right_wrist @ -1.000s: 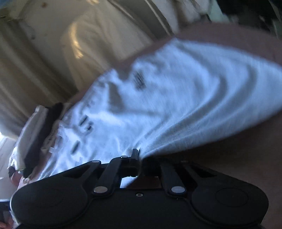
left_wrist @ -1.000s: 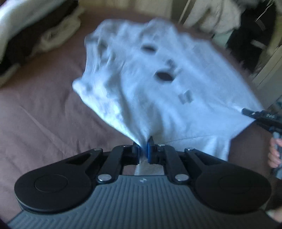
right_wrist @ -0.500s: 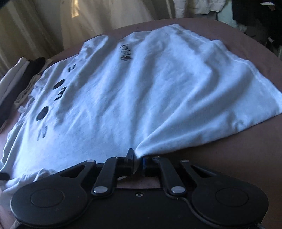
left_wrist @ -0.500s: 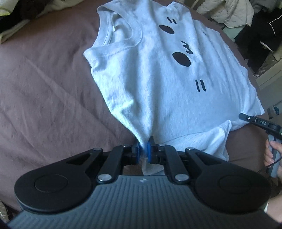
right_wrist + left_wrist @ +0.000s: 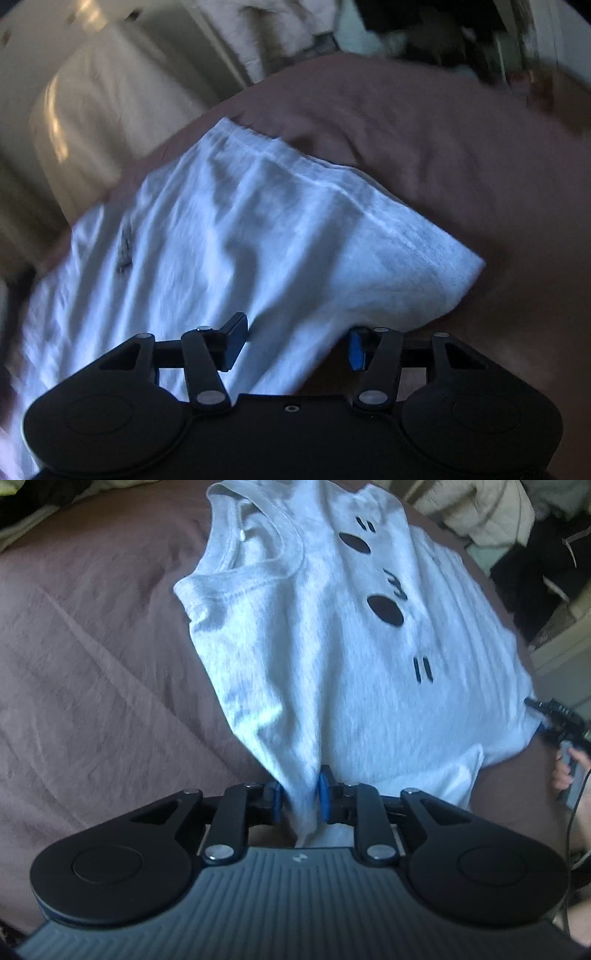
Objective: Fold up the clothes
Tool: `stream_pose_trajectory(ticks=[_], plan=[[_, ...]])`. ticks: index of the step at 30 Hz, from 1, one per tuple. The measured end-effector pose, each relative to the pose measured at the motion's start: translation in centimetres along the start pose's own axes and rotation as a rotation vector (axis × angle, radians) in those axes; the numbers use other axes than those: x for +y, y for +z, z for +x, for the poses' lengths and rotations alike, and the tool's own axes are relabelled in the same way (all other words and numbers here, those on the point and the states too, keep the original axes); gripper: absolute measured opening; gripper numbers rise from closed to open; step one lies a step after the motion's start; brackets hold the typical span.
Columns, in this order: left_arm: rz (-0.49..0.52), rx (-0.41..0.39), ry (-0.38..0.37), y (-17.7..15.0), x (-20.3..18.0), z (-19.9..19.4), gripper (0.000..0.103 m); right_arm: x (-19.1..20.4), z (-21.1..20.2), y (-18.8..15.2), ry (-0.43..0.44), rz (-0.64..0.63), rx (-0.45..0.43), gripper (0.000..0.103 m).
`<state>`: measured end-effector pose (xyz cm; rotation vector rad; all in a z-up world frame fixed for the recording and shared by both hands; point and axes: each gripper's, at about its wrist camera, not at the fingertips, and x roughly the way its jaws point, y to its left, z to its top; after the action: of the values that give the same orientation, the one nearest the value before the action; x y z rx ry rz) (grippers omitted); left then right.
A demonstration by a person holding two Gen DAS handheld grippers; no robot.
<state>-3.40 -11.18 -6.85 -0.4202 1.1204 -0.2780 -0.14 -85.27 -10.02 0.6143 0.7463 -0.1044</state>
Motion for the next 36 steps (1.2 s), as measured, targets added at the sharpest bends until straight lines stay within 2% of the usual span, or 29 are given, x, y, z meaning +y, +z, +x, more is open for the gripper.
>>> stream_pose_trajectory(ticks=[5,7,8,9,11,12,14,19,22,23,25,26,27,29,31,34,36], plan=[[-0.044,0.004,0.001,0.1,0.1,1.1,0.020,-1.5,1.2,0.4,0.061,0.130,-0.073,0.058],[-0.021,-0.001,0.021,0.0,-0.4,1.2,0.019,-0.9,1.8,0.2,0.050,0.158,-0.107,0.044],[0.001,-0.007,0.036,0.0,-0.7,1.0,0.015,-0.6,1.7,0.3,0.023,0.131,-0.113,0.013],[0.023,-0.013,0.051,0.0,-1.0,0.9,0.010,-0.2,1.3,0.2,-0.001,0.089,-0.125,0.008],[0.069,-0.037,0.080,-0.1,-1.9,0.3,0.008,1.5,-1.0,-0.3,-0.060,-0.055,-0.215,0.002],[0.089,-0.048,0.094,-0.1,-2.4,-0.1,0.008,2.2,-1.9,-0.5,-0.109,-0.110,-0.257,0.002],[0.118,-0.054,0.117,-0.2,-2.9,-0.6,0.008,2.3,-1.9,-0.7,-0.170,-0.154,-0.250,0.002],[0.094,0.015,0.140,-0.8,-2.4,0.4,0.008,2.4,-1.7,-1.4,-0.327,-0.264,-0.225,0.002],[0.069,0.037,0.143,-0.4,-1.9,-0.3,0.011,2.3,-0.9,-2.1,-0.453,-0.307,-0.187,0.010],[0.067,0.035,0.145,-0.1,-1.8,-0.8,0.011,2.4,-1.2,-2.1,-0.502,-0.307,-0.188,0.017],[0.081,0.010,0.140,0.8,-1.8,-2.1,0.028,3.3,-2.3,-1.5,-0.594,-0.290,-0.199,0.036],[0.088,-0.002,0.138,1.2,-1.8,-2.7,0.049,4.0,-3.2,-1.0,-0.598,-0.279,-0.218,0.040],[0.095,-0.014,0.136,1.7,-1.9,-3.3,0.057,4.9,-4.1,-0.5,-0.584,-0.269,-0.236,0.050],[0.108,-0.039,0.132,2.6,-1.9,-4.6,0.057,7.5,-5.4,0.7,-0.474,-0.262,-0.252,0.054],[0.122,-0.064,0.127,3.4,-1.9,-5.9,0.057,10.9,-5.9,1.7,-0.342,-0.264,-0.223,0.058],[0.142,-0.101,0.121,4.8,-2.0,-7.8,0.059,16.3,-5.6,3.3,-0.107,-0.269,-0.118,0.058],[0.166,-0.112,0.135,6.7,-1.9,-7.7,0.060,20.9,-4.4,4.2,0.013,-0.322,-0.014,0.058]])
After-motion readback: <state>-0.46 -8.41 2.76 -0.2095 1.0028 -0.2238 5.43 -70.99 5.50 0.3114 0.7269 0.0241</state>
